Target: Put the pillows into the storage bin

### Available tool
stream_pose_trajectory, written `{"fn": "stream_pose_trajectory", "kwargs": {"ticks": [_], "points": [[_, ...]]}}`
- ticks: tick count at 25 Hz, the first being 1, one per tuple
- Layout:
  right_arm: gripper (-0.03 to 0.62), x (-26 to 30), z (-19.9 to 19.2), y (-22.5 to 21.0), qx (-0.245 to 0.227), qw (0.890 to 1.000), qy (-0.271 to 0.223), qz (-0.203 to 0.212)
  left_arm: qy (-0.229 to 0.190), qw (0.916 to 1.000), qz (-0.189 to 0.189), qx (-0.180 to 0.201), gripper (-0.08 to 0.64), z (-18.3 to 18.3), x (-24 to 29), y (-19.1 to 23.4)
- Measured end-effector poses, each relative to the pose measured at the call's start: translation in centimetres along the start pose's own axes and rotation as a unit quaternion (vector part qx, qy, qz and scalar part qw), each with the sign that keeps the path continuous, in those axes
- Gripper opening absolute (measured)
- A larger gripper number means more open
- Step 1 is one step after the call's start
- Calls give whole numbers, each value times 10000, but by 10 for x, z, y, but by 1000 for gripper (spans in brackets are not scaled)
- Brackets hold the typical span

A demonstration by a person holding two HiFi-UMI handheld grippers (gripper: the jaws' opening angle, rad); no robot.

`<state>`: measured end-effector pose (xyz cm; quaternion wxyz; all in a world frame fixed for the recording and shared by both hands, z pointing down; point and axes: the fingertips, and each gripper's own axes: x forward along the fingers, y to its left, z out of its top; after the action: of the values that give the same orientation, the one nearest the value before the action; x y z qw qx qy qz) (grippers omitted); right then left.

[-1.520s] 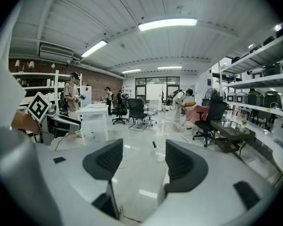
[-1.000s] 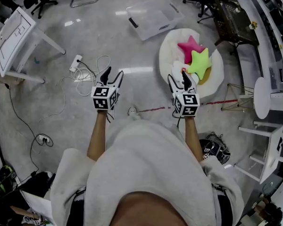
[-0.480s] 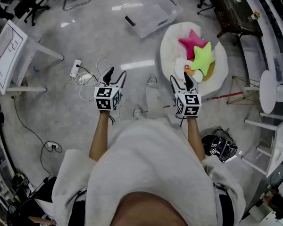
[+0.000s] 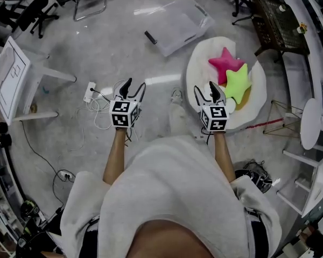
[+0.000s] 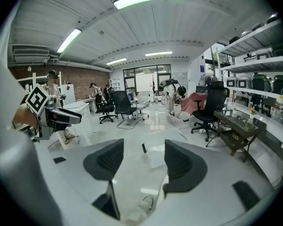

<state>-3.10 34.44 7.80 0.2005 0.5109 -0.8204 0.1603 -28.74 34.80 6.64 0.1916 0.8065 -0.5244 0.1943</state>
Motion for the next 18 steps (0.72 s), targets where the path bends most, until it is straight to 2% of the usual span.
{"fn": "stream_pose_trajectory", "kwargs": {"ticks": [3,11,18], "points": [[252,38,20,-38,-16,9999,92,131,109,9998,-32,173,230,31,48,-8],[250,130,80,-128,-77,9994,192,285,219,9996,-60,168,230,107,161,-7],[250,184,91,-163,-59,9983,369,446,371,9992,32,130,230,133,210,7]]}}
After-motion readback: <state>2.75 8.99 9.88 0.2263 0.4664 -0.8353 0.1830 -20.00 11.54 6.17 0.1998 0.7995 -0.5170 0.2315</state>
